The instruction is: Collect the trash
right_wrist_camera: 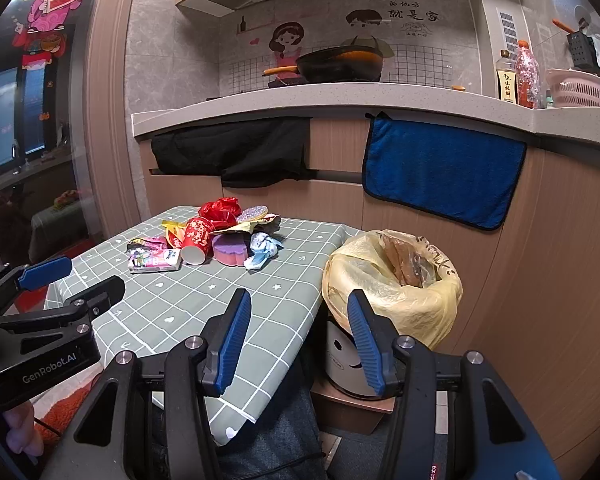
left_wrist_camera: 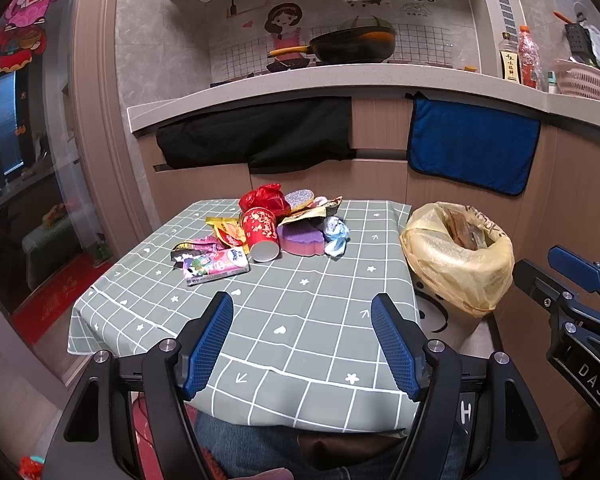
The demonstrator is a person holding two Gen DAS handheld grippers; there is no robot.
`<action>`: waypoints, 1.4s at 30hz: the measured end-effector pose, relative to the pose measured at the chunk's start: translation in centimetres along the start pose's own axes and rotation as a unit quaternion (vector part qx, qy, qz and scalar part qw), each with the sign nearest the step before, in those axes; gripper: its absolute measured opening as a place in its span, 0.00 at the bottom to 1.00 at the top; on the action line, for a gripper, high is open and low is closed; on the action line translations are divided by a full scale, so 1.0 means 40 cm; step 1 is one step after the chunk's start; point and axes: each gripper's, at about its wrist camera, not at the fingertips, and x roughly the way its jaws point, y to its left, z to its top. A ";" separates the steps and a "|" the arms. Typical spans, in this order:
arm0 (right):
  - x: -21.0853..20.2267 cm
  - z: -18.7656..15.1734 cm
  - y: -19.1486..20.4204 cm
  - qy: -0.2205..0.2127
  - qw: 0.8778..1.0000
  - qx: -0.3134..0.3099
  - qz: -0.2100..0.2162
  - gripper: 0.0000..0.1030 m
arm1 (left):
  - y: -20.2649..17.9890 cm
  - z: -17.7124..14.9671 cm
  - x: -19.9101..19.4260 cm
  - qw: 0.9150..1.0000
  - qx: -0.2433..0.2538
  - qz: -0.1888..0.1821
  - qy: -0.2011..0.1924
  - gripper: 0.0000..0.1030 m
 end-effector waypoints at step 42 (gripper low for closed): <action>0.018 0.010 -0.006 -0.004 1.000 -0.004 -0.001 0.46 | 0.064 0.018 0.084 1.000 -0.026 -0.002 0.000 0.69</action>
